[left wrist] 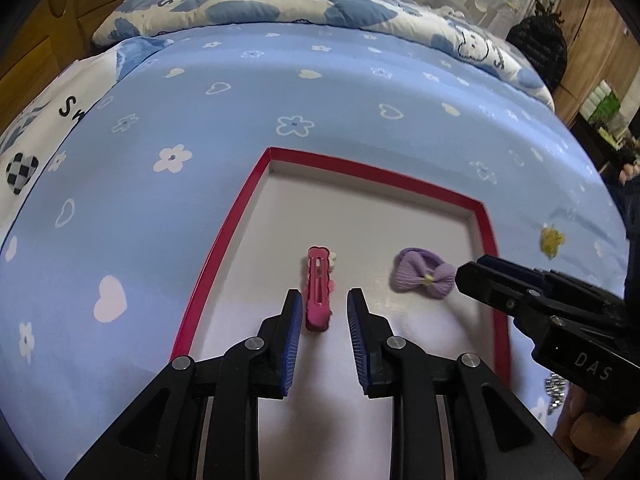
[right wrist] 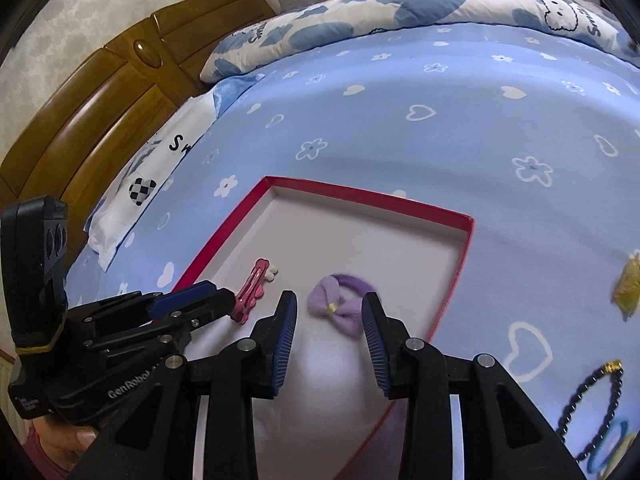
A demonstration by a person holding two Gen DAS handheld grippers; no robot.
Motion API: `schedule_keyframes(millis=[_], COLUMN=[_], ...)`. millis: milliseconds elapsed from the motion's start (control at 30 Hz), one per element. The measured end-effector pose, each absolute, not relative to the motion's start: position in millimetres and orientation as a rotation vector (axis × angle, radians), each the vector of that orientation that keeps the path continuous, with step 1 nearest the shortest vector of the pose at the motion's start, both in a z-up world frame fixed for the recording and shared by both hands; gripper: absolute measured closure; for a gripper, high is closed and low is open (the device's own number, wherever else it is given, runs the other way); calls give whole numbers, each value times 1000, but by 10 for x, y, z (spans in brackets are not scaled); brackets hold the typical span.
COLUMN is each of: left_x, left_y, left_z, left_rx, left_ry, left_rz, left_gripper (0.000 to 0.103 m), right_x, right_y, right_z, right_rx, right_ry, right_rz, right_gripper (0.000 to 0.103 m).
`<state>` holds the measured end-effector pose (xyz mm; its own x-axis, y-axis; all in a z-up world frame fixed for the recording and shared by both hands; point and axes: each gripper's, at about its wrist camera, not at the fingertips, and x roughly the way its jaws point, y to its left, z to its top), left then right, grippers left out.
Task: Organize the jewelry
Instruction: 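Move both open tools back over the remaining jewelry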
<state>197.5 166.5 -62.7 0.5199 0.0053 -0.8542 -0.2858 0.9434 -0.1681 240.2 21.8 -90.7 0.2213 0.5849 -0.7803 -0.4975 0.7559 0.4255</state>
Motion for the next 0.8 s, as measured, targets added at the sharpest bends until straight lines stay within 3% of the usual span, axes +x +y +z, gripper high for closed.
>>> schedule_keyframes(millis=[800], left_x=[1683], left_y=[983], left_z=[-209], left_rx=[-286], left_ry=[948], left_rz=[6], left_gripper=[55], right_x=[2075], right_y=[-1358], right_z=[-623], right_rx=[215], right_ry=[1042], right_rz=[511], right_gripper=[59])
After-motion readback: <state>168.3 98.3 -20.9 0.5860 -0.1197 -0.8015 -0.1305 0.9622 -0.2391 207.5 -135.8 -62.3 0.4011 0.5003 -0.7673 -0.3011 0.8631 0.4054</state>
